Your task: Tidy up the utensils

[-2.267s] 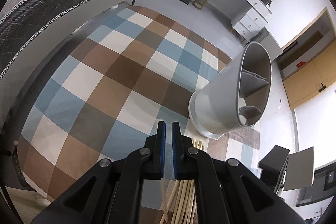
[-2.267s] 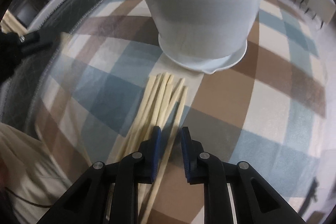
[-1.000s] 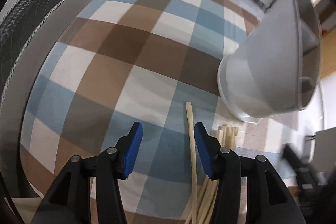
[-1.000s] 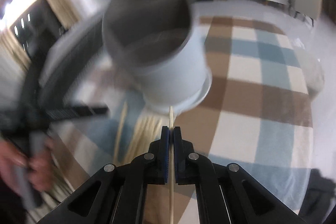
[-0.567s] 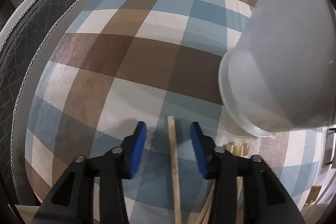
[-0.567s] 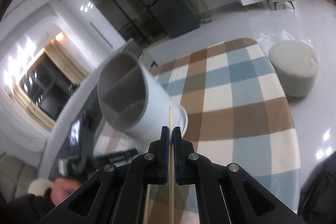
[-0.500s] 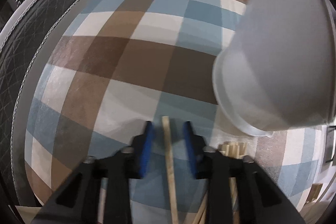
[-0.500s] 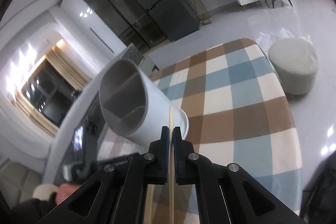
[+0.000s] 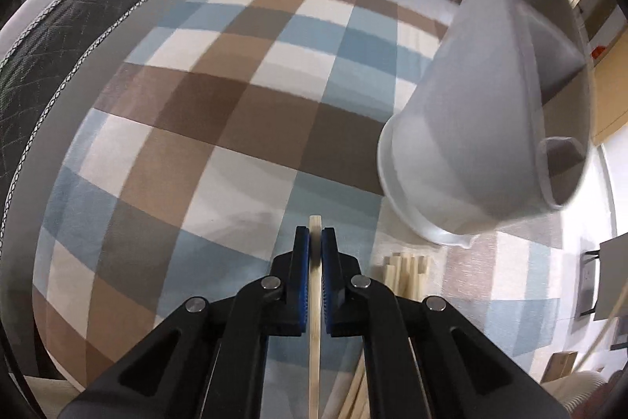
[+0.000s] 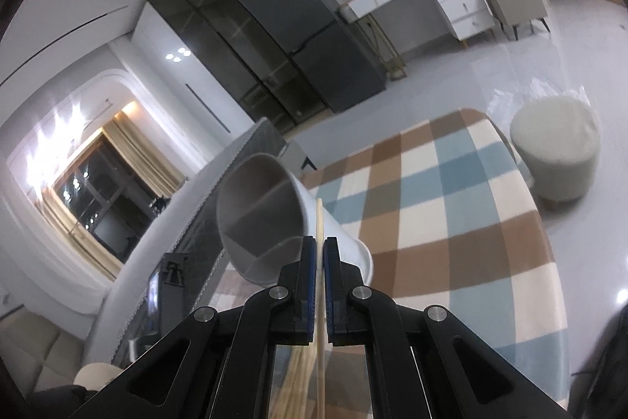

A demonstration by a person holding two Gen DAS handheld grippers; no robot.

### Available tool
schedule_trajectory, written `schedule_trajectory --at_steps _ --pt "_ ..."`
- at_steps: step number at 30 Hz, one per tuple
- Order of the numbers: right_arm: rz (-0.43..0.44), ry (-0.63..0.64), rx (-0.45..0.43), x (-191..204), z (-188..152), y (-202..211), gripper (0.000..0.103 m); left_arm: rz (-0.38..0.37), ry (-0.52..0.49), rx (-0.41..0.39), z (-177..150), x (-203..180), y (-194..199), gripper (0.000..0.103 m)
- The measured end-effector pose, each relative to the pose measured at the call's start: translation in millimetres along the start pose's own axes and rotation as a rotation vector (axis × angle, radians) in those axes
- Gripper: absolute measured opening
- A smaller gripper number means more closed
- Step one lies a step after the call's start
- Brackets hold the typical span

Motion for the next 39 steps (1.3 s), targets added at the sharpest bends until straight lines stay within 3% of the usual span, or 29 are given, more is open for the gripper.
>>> schedule_trajectory --at_steps 6,7,13,15,21,27,33,39 --pt "0.031 0.101 -0.072 27 -7 11 0.003 -0.047 -0.03 -0.139 -2 -14 54 0.001" --pt "0.033 0.119 -0.08 32 -9 13 0.003 -0.052 -0.037 -0.148 1 -34 59 0.001" --pt "0.038 0.134 -0.109 47 -15 24 0.003 -0.121 -0.032 -0.21 11 -47 87 0.001" --pt "0.048 0.154 -0.13 56 -15 30 0.003 -0.147 -0.027 -0.268 18 -47 97 0.001" --pt "0.094 0.245 -0.22 93 2 37 0.003 -0.213 0.029 -0.547 47 -40 168 0.001" --pt "0.122 0.318 -0.286 128 37 11 0.003 -0.155 0.08 -0.805 90 -33 219 0.001" --pt "0.162 0.368 -0.362 158 78 -29 0.003 -0.055 0.061 -0.966 135 -36 214 0.001" --pt "0.159 0.285 -0.406 155 106 -75 0.003 -0.064 0.083 -0.974 173 -32 167 0.001"
Point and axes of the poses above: each gripper's, at about its wrist camera, not at the fingertips, and y roughly against the way its jaws point, x to its left, z to its top, the point moved 4 cm from there along -y, roughly the way its jaws point, and after that the axes turned 14 degrees about -y, right-handed, at the moved point
